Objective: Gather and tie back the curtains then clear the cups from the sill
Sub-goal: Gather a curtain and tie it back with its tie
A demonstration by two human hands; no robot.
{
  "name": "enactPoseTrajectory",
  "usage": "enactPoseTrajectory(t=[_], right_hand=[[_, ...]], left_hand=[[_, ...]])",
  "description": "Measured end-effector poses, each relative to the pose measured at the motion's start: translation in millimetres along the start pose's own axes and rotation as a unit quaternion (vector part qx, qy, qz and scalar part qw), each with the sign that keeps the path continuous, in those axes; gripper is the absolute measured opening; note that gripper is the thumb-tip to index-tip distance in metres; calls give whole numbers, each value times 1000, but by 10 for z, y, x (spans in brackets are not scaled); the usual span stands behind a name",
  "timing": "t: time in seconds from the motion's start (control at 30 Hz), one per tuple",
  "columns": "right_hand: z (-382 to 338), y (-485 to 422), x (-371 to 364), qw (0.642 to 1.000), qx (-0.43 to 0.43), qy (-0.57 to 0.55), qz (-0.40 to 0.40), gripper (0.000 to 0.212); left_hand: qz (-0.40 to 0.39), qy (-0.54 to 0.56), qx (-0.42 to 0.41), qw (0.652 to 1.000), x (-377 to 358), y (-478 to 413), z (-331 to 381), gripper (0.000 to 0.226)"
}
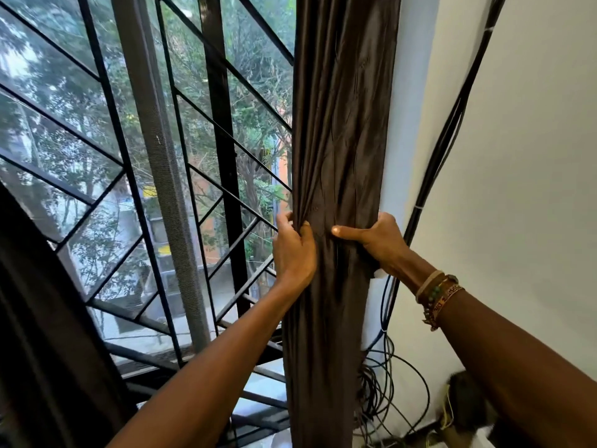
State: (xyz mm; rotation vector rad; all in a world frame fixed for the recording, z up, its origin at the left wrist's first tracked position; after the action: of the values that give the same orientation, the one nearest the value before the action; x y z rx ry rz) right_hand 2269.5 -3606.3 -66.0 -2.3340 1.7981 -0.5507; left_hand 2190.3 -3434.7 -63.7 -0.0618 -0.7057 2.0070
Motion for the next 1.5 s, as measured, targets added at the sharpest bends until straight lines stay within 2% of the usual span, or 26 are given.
enactPoseTrajectory(t=[0.1, 0.17, 0.23, 0.3, 0.37, 0.43, 0.57, 0.63, 0.7, 0.73, 0.87, 0.93, 0.97, 1.07, 1.1, 1.17, 1.27, 1.33, 1.43, 1.5], right_hand=[[-10, 57, 46, 979, 16, 149, 135, 53], [-85, 151, 12, 959, 42, 222, 171, 42], [-242, 270, -121, 958, 112, 237, 118, 21], [-316, 370, -279, 962, 157, 224, 8, 22], [-280, 408, -345, 966, 124, 208, -94, 35], [-242, 421, -331, 970, 77, 169, -154, 44], [-258, 443, -250, 969, 8, 119, -214, 30], [-279, 482, -243, 969, -6, 71, -236, 17], [-274, 483, -251, 968, 15, 78, -239, 20], [-267, 477, -263, 967, 33, 99, -233, 21], [-250, 432, -287, 968, 67, 169, -173, 19], [-234, 416, -258, 969, 51, 187, -152, 18], [-207, 409, -229, 972, 31, 177, -155, 19], [-121, 382, -122, 980, -41, 114, -158, 20], [-117, 362, -88, 980, -48, 115, -156, 20], [-121, 338, -56, 978, -59, 121, -160, 18], [-177, 336, -44, 969, -58, 161, -175, 24], [-213, 334, -8, 961, -60, 198, -182, 25], [-189, 291, 70, 943, -63, 262, -195, 14], [-198, 284, 87, 936, -69, 277, -206, 17]], left_hand=[[0, -49, -17, 999, -110, 85, 48, 25], [-3, -88, -35, 995, -200, 129, 119, 29], [-17, -90, -48, 995, -268, 144, 202, 27], [-39, -60, -54, 996, -323, 130, 215, 26], [-48, -31, -46, 997, -342, 109, 163, 28], [-64, 18, -41, 997, -332, 141, 126, 36], [-115, 207, 19, 971, -364, 196, -42, 53], [-120, 240, 65, 961, -408, 166, -183, 42], [-115, 223, 87, 964, -427, 135, -265, 23], [-109, 227, 102, 962, -427, 125, -289, 22], [-72, 205, 134, 967, -368, 70, -366, 52], [-113, 211, 129, 962, -360, 21, -368, 64], [-156, 252, 133, 946, -374, -1, -357, 61], [-297, 354, 157, 873, -410, 18, -296, 26], [-315, 360, 168, 862, -420, 20, -312, 33], [-318, 351, 189, 860, -435, 11, -355, 51], [-316, 261, 170, 896, -437, -14, -421, 42], [-340, 197, 149, 908, -422, -49, -481, 45], [-377, 147, 122, 907, -379, -74, -538, 70], [-386, 127, 103, 908, -352, -94, -517, 70]])
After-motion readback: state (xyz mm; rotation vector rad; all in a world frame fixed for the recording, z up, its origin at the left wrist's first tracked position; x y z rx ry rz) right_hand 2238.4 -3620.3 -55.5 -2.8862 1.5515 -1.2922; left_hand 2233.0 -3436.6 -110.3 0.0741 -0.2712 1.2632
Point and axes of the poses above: each hand's wrist, its own y-axis away from the middle knuckle, its own x-axis out of the back of the hand, z = x × y, the point moved 6 cm from there along -y, towards the middle knuckle, and after that the axes turned 7 degrees about -z, right-handed, at the moved point
